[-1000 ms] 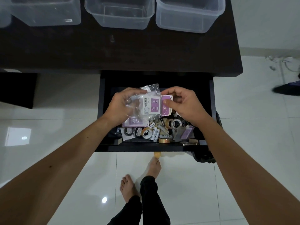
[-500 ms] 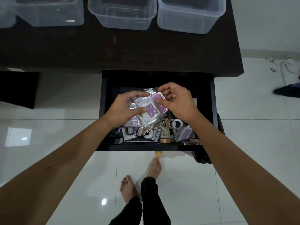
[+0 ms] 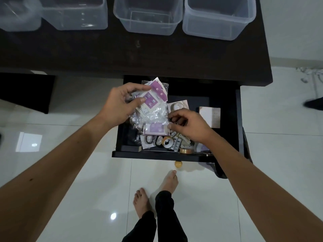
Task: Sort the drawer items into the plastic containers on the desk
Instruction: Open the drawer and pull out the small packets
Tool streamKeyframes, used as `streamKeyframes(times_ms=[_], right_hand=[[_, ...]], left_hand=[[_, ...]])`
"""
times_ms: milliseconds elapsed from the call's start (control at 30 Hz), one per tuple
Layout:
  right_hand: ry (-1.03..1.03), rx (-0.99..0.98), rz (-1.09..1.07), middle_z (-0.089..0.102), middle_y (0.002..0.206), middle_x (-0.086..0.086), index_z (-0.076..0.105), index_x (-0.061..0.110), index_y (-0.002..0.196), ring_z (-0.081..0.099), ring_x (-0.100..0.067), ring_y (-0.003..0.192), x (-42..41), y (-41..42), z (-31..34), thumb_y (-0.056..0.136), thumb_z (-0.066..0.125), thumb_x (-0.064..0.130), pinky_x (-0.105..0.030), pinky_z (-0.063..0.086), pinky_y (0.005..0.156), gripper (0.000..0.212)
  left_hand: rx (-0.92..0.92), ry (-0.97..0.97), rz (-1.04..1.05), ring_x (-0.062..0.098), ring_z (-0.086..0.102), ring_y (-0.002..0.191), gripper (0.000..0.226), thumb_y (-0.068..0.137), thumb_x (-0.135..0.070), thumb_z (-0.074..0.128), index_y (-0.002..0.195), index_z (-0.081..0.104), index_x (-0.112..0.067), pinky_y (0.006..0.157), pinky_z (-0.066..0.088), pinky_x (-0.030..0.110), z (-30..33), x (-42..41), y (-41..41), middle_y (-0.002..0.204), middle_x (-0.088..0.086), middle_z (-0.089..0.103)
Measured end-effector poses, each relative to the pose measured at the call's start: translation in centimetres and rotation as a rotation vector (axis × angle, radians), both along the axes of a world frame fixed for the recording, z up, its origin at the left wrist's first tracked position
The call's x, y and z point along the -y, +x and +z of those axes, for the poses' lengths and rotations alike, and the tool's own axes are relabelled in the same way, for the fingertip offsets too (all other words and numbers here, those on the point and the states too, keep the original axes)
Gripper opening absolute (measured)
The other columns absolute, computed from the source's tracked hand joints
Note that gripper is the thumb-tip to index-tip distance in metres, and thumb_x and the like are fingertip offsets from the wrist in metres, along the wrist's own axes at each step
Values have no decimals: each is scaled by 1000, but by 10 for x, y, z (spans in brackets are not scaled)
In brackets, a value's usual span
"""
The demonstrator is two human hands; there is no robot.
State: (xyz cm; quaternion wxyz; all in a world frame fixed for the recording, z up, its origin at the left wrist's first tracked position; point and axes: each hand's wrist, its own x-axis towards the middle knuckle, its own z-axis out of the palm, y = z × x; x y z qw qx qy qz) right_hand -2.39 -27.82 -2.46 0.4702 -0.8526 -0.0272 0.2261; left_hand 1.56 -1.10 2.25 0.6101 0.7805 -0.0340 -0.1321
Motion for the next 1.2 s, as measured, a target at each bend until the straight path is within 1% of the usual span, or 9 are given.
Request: streamKeyframes(times_ms=[67, 167, 267, 433, 567, 733, 900, 1033, 1200], right_hand=[[-107, 54, 54, 61, 105, 6, 67, 30, 129, 59, -7, 87, -8, 1, -3, 81, 89, 38, -30, 54, 83, 53], [-210, 60, 50, 58, 107, 9, 55, 32, 143, 58, -12, 94, -17, 4, -5, 73, 91, 51, -32, 52, 82, 81], [-237, 54, 14, 61, 109, 9, 53, 31, 145, 60, -14, 95, -21, 6, -4, 68, 94, 50, -32, 53, 82, 89], [-182, 30, -46, 65, 94, 14, 59, 32, 136, 56, 0, 80, -22, 5, -3, 66, 99, 38, -26, 43, 71, 80], [-97, 21, -97, 66, 91, 10, 64, 30, 128, 56, -2, 74, -21, 2, -3, 69, 98, 26, -25, 48, 70, 68], [78, -10, -174, 64, 92, -1, 69, 23, 125, 55, -10, 75, -8, 1, -1, 72, 96, 9, -30, 57, 75, 61], [215, -30, -254, 66, 91, -4, 67, 19, 123, 63, -13, 78, 9, -3, 13, 73, 91, -1, -23, 58, 77, 59], [242, 1, -300, 69, 96, -7, 67, 14, 128, 70, -14, 83, 33, -13, 32, 77, 87, -2, -29, 62, 84, 57], [351, 100, -443, 70, 93, 0, 68, 16, 127, 72, -16, 85, 67, -25, 59, 81, 83, -6, -30, 62, 82, 52]], left_hand=[[-8, 7, 0, 21, 76, 106, 33, 96, 2, 72, 123, 75, -16, 72, 62, 18, -1, -4, 0, 132, 6, 71], [24, 37, 15, 11, 73, 107, 31, 95, 0, 74, 122, 76, -14, 76, 60, 15, -2, -8, -2, 129, 5, 72], [28, 45, 36, 2, 71, 112, 29, 95, -2, 75, 120, 75, -18, 85, 57, 13, -3, -9, -4, 127, 3, 73], [-2, 23, 57, -1, 72, 107, 28, 95, -3, 75, 120, 75, -15, 79, 58, 13, 0, -9, -3, 126, 3, 73], [-5, 18, 57, -7, 71, 106, 28, 94, -2, 75, 119, 74, -15, 78, 57, 11, 0, -9, -4, 125, 0, 73], [21, 36, 43, -4, 69, 112, 28, 94, -3, 77, 118, 75, -17, 89, 56, 13, -2, -9, -3, 124, -3, 74], [10, 52, 33, 2, 71, 109, 29, 94, -5, 77, 118, 76, -20, 79, 56, 11, -4, -7, -3, 122, -10, 73], [47, 40, 10, -3, 70, 113, 29, 96, -2, 73, 121, 75, -17, 87, 56, 12, -4, 2, -3, 126, -3, 73], [61, 179, 4, 10, 66, 123, 27, 98, -11, 74, 122, 77, -25, 106, 54, 31, -20, 16, 0, 127, -4, 73]])
